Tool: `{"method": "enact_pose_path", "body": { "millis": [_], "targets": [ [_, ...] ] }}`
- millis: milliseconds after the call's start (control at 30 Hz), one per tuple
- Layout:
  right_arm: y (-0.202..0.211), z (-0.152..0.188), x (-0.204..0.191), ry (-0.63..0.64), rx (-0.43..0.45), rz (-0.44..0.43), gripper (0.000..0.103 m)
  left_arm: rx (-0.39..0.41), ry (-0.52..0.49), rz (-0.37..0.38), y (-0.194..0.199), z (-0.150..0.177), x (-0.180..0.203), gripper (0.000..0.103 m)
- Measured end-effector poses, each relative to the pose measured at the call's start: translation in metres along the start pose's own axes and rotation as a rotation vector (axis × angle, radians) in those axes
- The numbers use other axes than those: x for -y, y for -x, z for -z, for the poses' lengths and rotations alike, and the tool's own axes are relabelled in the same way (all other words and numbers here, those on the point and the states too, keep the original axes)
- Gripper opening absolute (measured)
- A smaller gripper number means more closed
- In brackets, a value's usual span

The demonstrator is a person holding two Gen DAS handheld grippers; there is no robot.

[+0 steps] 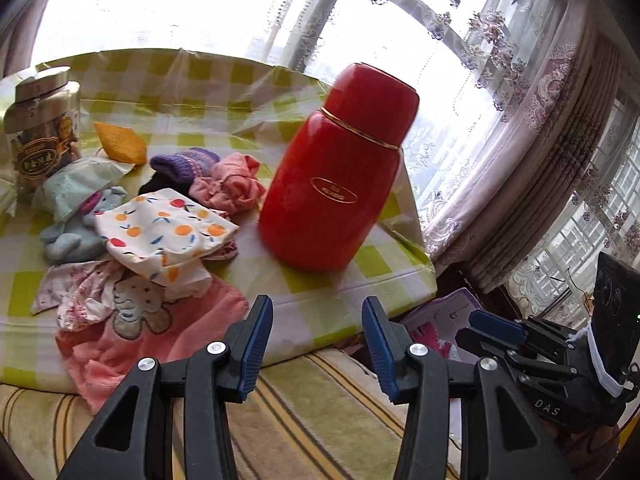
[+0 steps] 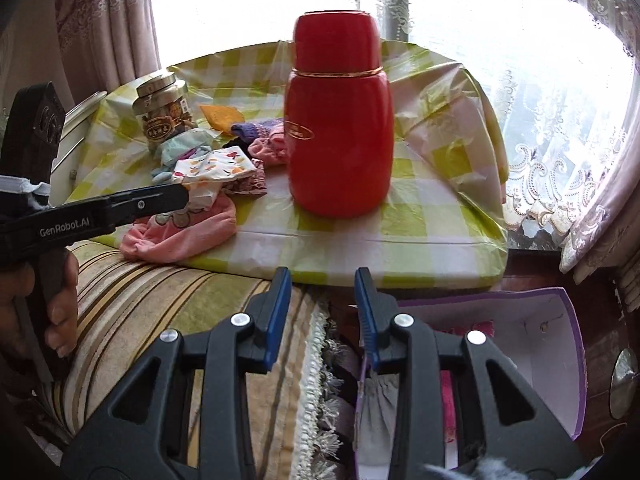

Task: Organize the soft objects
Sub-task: 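Move both tools back over the pile of cloths on the table, then grasp the fruit-print cloth with the right tool while the left tool grasps the orange mesh bag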

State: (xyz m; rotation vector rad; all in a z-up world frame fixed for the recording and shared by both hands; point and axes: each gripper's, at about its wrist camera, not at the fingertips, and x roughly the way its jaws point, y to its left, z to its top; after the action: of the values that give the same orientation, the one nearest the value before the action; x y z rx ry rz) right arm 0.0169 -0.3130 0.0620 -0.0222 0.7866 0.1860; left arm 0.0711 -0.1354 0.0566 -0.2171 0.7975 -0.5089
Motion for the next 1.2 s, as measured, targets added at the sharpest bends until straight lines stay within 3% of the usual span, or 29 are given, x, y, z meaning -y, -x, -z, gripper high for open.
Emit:
{"method": "enact_pose_path", "body": {
  "millis": [133, 433, 600, 767, 1200],
  "targets": [
    [-0.011, -0.013, -0.029, 0.051, 0.015, -0.022, 0.059, 0.029, 0.058, -0.055, 0.012, -0.005, -0.037, 0.048],
    [-0.057, -0.050, -0.082, 0.133, -0.024, -0.115, 0.060, 0.062, 0.169, -0.141, 0.030, -0.008, -0.101, 0.048],
    [-0.088, -0.066, -0.114, 0.213, -0.059, -0.159, 0.068, 0.071, 0.196, -0.166, 0.039, -0.008, -0.121, 0.048],
    [-0.122, -0.074, -0.141, 0.321, -0.101, -0.153, 0.072, 0.080, 0.231, -0.176, 0.045, -0.008, -0.138, 0.048],
    [-0.193, -0.091, -0.159, 0.361, -0.176, -0.122, 0.072, 0.084, 0.258, -0.176, 0.046, -0.013, -0.160, 0.048]
  ]
}}
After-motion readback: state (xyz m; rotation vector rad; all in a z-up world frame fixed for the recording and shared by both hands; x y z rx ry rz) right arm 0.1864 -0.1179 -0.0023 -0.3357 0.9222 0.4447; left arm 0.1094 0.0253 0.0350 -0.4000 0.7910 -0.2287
